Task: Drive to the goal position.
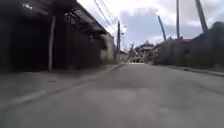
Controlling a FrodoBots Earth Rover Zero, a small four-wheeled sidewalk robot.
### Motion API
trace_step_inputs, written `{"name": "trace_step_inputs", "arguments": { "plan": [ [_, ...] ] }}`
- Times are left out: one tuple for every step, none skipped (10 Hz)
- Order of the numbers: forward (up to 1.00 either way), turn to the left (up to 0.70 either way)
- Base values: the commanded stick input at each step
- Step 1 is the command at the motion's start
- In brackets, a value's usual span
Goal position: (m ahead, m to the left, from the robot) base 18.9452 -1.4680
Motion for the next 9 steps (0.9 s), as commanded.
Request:
{"name": "trace_step_inputs", "arguments": {
  "plan": [
    [1.00, 0.00],
    [1.00, 0.00],
    [1.00, 0.00],
    [1.00, -0.03],
    [1.00, -0.17],
    [1.00, -0.35],
    [1.00, -0.40],
    [1.00, -0.40],
    [1.00, -0.40]
  ]
}}
